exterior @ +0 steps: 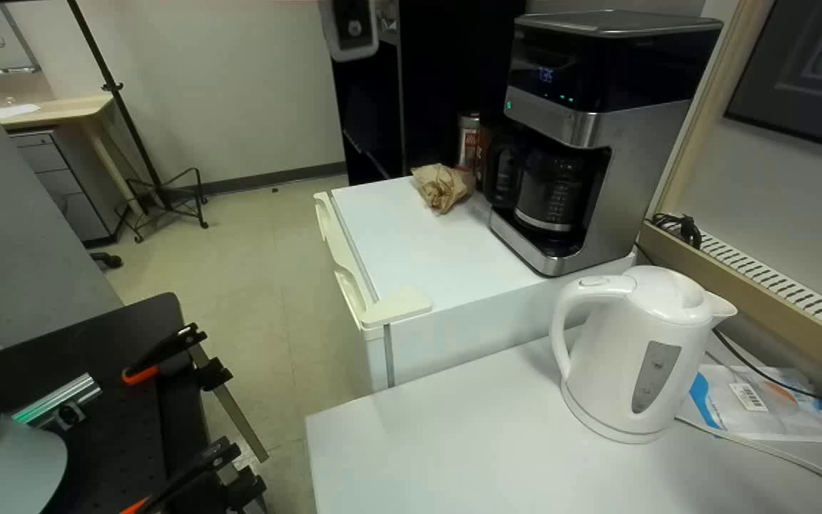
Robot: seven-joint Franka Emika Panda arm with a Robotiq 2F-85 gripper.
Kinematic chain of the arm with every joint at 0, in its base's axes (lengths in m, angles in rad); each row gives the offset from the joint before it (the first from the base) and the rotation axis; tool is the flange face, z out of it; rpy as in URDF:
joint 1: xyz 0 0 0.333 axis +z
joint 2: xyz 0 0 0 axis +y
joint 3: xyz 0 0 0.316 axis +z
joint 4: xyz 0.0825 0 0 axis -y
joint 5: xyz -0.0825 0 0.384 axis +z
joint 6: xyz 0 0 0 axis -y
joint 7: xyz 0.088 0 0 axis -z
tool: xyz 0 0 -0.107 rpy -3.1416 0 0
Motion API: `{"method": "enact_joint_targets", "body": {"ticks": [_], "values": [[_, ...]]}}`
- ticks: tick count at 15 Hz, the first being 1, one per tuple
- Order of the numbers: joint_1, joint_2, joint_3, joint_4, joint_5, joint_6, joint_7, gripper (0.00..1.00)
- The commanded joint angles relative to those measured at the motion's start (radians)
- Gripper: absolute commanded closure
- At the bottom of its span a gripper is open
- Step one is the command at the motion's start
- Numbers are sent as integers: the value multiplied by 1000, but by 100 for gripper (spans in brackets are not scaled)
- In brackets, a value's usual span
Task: Press a button on the coffee maker
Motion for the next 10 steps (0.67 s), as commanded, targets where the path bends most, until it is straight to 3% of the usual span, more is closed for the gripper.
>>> {"method": "enact_joint_targets", "body": {"ticks": [1, 10], "values": [[-31, 8, 24, 4, 16, -5, -14, 0], [-25, 45, 48, 16, 2, -2, -13, 0]]}}
